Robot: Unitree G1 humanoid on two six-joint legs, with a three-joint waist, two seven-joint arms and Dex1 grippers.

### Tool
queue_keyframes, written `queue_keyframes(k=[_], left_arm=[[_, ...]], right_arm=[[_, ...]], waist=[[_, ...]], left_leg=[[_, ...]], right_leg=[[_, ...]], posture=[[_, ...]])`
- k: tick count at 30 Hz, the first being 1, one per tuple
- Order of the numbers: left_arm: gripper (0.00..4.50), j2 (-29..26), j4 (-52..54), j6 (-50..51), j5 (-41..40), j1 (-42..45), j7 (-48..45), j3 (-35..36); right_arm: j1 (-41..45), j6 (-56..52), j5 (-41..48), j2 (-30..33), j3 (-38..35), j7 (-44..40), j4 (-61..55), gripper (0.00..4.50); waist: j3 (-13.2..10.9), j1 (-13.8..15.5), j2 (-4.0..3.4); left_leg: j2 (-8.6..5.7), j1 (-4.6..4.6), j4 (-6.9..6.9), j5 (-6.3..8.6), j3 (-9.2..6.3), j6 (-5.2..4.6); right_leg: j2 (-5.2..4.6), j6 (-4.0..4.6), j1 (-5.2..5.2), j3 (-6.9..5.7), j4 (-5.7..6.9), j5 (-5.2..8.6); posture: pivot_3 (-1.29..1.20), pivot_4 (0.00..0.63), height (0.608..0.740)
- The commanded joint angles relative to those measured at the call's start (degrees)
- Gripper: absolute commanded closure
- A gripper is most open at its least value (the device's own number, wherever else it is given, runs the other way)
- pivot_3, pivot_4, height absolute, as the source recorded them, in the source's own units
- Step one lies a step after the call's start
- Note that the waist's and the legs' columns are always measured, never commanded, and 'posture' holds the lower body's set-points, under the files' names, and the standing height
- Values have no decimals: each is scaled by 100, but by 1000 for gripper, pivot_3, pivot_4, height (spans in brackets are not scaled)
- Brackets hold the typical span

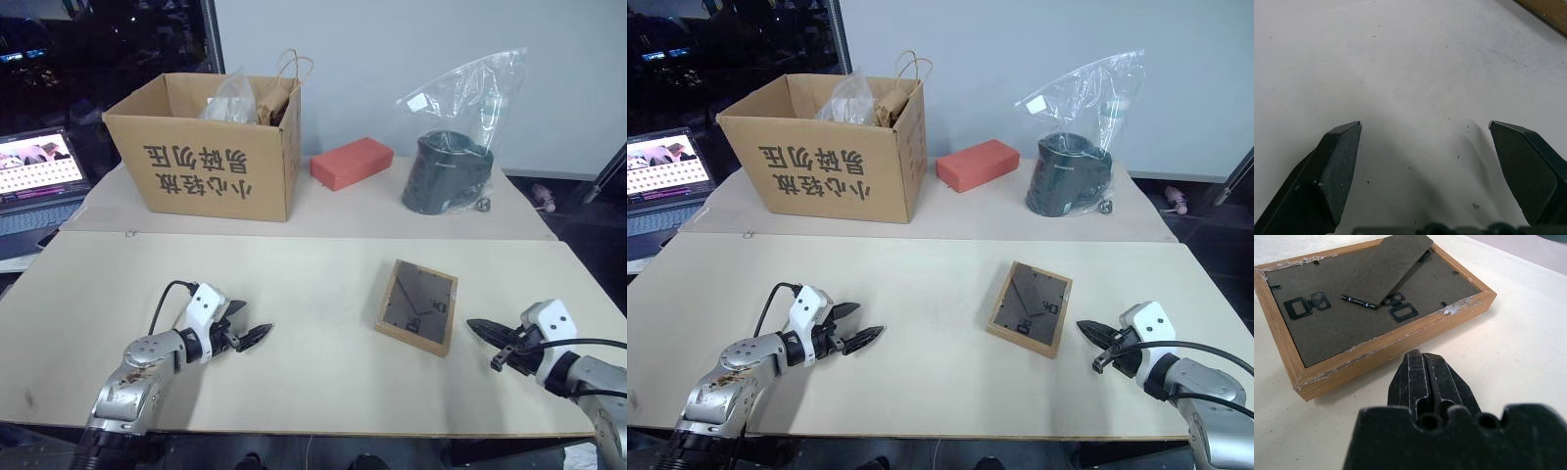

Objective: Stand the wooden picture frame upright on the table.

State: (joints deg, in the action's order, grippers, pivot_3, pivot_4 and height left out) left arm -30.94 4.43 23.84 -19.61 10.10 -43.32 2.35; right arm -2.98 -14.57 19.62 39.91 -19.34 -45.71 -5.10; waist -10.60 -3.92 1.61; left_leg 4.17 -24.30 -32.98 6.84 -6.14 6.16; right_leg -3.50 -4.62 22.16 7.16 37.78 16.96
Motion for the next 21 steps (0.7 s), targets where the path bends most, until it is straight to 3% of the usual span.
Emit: queue_keyframes(k=[1,3,6,12,16,18,21], left_arm=[[0,-184,233,359,-368,378,-240,167],[0,-413,260,827,-681,960,-591,157],[689,-719,202,1201,-658,1580,-982,-218],[2843,-724,-198,1190,-377,2440,-1494,-888],[4332,-316,-872,542,52,2843,-1636,-1366],[4430,-119,-1137,302,195,2961,-1661,-1459],[4430,1072,-2388,-260,849,3538,-1132,-2056]], right_arm=[[70,-248,308,410,-383,-237,-269,4414],[205,-611,521,970,-640,-577,-377,4414],[370,-914,619,1363,-661,-622,-520,4500],[231,-1256,472,1364,-596,-299,-904,4500],[283,-1357,266,1367,-508,-50,-752,4500],[335,-1396,245,1374,-466,-31,-692,4500],[775,-1473,-283,1274,123,441,-198,4500]], waist=[[0,0,0],[-15,17,-13],[-15,37,-16],[3,7,-2],[2,46,-3],[2,51,-3],[1,54,-2]], left_leg=[[0,0,0,0,0,0],[-1,-11,-7,0,0,0],[-4,-23,-32,-1,-1,0],[-4,-19,-2,4,-1,-7],[-9,-37,-16,3,-1,-8],[-9,-36,-27,3,-1,-8],[-9,-33,-37,3,-1,-8]], right_leg=[[0,0,0,0,0,0],[0,0,7,0,6,0],[0,-6,7,1,12,0],[0,-7,-6,-1,-17,4],[-1,-5,4,-1,-16,2],[-1,-8,0,-1,-15,3],[-1,-11,-6,-1,-11,2]], posture=[[0,150,740],[0,150,740],[0,150,740],[0,150,740],[0,150,740],[0,150,740],[0,150,740]])
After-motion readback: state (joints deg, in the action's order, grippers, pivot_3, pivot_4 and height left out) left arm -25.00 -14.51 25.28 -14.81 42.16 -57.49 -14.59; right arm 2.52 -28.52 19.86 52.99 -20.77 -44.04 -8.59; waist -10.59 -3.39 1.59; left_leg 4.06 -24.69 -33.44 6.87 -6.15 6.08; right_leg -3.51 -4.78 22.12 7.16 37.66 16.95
